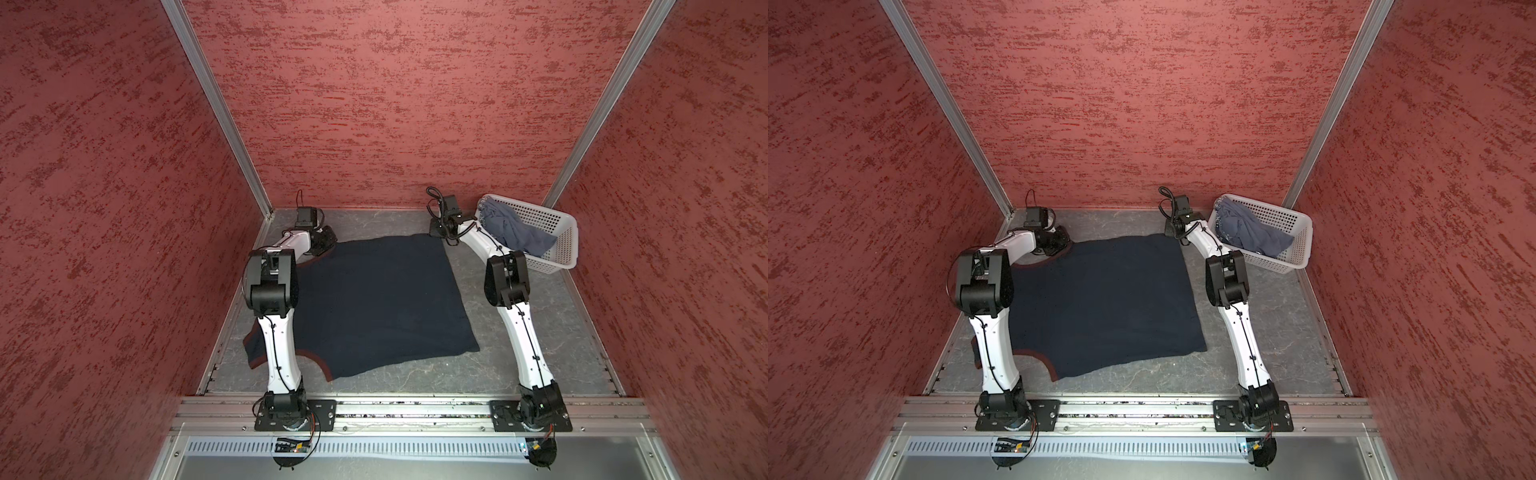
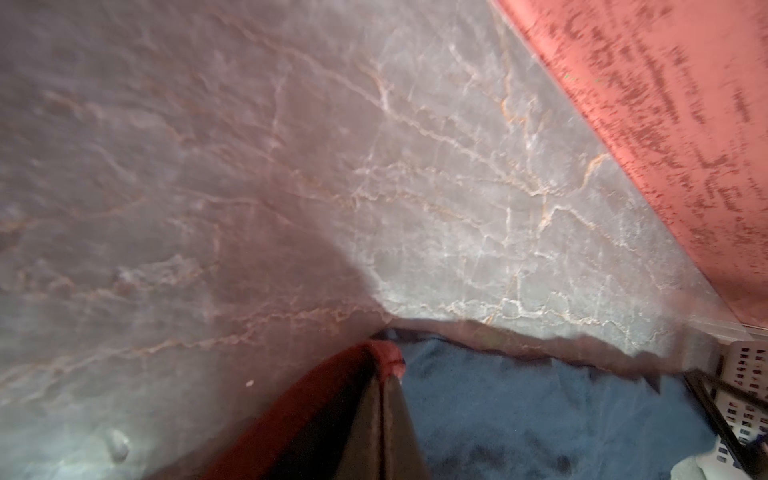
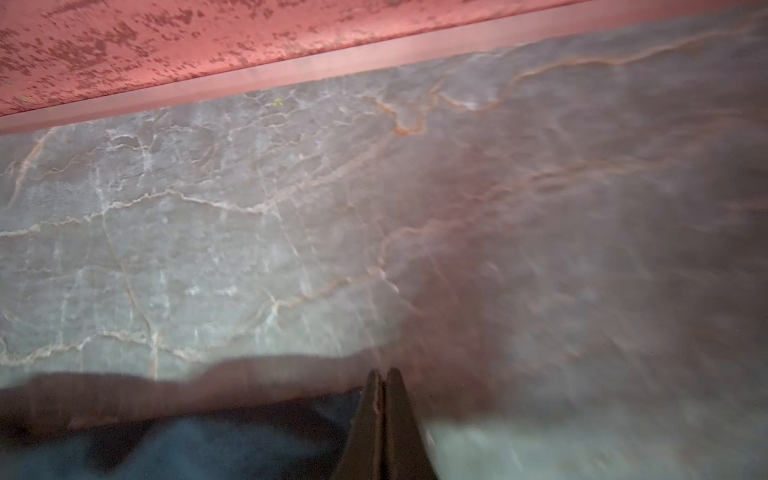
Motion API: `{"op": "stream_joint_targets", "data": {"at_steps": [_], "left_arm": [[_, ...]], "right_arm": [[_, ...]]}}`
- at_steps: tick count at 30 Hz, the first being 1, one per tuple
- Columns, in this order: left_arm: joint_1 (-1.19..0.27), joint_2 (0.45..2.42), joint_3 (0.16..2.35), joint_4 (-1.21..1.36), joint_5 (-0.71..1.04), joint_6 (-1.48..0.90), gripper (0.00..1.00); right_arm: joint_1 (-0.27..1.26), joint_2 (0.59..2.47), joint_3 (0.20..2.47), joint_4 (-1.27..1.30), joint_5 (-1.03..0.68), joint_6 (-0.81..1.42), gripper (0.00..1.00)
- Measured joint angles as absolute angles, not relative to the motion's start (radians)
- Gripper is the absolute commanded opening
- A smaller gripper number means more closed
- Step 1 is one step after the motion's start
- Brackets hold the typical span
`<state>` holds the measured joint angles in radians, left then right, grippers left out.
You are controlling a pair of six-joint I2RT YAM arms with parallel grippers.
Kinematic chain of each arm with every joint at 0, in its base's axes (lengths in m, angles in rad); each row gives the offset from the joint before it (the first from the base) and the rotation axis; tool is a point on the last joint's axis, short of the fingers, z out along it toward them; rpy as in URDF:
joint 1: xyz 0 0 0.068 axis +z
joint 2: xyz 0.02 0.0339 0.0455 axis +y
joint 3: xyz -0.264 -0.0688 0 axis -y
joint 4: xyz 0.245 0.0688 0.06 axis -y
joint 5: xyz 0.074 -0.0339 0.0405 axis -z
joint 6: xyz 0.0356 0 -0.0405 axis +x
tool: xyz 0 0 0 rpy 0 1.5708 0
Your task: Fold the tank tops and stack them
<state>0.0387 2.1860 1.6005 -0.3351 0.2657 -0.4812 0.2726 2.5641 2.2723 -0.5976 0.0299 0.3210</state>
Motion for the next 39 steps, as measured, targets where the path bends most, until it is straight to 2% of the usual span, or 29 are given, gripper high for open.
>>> {"op": "stream_joint_targets", "data": {"at_steps": [6,10,22,27,39], "left_arm": [[0.038,2.101,1.520,-0.263,0.288,-0.479,0.00],[0.029,2.059,1.489,-0.200,0.314,-0.474,0.00],[0.006,1.969,1.319,-0.040,0.360,-0.471,0.00],[0.007,1.949,1.285,0.008,0.367,-0.466,0.00],[0.029,1.852,1.116,0.127,0.395,-0.467,0.00]], "right_arm": [[0.264,2.285,1.921,-0.432,0.078,0.313,0.01],[0.244,2.187,1.788,-0.316,0.085,0.315,0.01],[0.224,2.159,1.600,-0.150,0.084,0.318,0.03],[0.219,2.109,1.505,-0.070,0.073,0.317,0.08],[0.218,1.976,1.283,0.163,0.027,0.306,0.07]]}}
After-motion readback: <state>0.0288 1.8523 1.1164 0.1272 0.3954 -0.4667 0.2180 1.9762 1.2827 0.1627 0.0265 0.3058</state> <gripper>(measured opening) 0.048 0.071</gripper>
